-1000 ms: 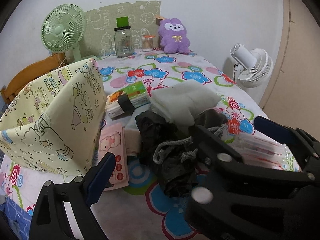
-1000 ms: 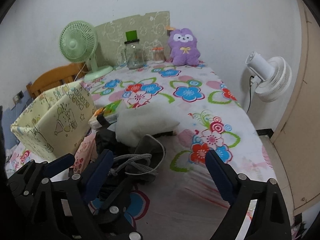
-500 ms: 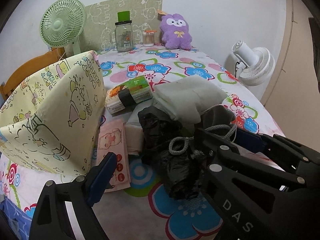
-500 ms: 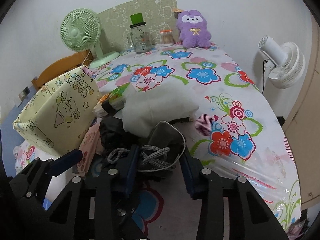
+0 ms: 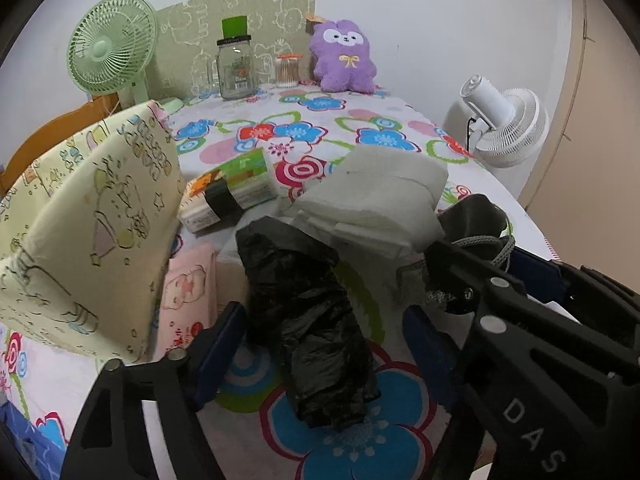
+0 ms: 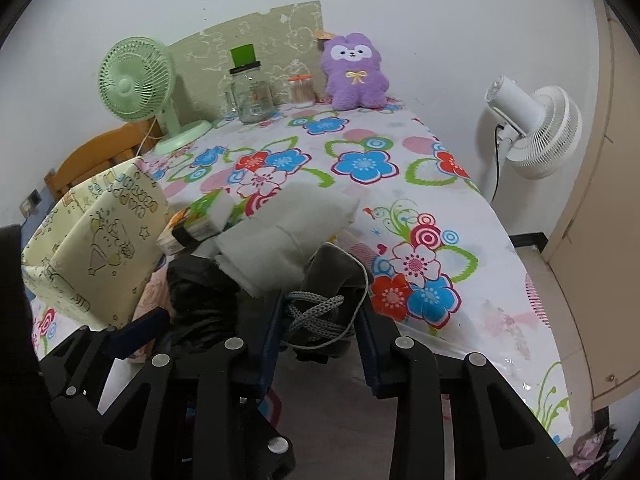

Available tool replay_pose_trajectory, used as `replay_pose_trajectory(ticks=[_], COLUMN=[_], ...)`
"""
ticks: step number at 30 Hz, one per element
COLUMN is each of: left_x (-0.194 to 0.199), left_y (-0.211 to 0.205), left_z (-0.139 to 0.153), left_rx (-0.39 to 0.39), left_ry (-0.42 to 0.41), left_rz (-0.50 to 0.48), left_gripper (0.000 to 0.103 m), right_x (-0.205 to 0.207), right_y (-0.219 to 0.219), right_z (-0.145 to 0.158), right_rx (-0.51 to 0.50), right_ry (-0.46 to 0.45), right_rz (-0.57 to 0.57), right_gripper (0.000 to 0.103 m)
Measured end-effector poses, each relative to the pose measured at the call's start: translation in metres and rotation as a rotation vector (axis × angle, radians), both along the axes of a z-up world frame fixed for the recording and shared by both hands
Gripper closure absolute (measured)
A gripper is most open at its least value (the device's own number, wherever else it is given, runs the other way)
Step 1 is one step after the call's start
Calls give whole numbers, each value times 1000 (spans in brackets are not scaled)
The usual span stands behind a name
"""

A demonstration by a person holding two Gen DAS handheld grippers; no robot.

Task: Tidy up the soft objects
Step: 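Grasp the black plastic bag with the left tool while the right tool grasps the white cloth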

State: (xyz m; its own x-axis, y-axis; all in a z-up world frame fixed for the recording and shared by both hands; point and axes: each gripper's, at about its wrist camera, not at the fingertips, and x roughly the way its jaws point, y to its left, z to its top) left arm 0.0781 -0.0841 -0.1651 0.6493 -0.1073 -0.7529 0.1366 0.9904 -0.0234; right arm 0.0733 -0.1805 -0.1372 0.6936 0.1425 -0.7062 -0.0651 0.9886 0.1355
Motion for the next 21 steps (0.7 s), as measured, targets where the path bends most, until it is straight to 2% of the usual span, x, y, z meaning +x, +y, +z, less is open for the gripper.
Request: replay_pose_trajectory(ticks=[3,5,7,14,21], left_x=[1,2,3,2,-3], left_y=[0,0,1,1,4], left_z=[-3,-4,-4,4,30], left_rx=[-10,2,-2,-6,-15], left_ry=[5,2,10,2,-48], left_rz=[-3,3,-6,-16,-5], left_gripper=[41,54,57,60,60], right_x=[3,4,5,2,-4], right_y=[0,0,0,1,5], right_z=[-3,-4,-3,5,23], right_rx=[3,6,8,2,-23], right_ry=[10,15,14,-11,-45], right_rz=[-1,1,2,-4,3], right_gripper=[66,66,65,66,66])
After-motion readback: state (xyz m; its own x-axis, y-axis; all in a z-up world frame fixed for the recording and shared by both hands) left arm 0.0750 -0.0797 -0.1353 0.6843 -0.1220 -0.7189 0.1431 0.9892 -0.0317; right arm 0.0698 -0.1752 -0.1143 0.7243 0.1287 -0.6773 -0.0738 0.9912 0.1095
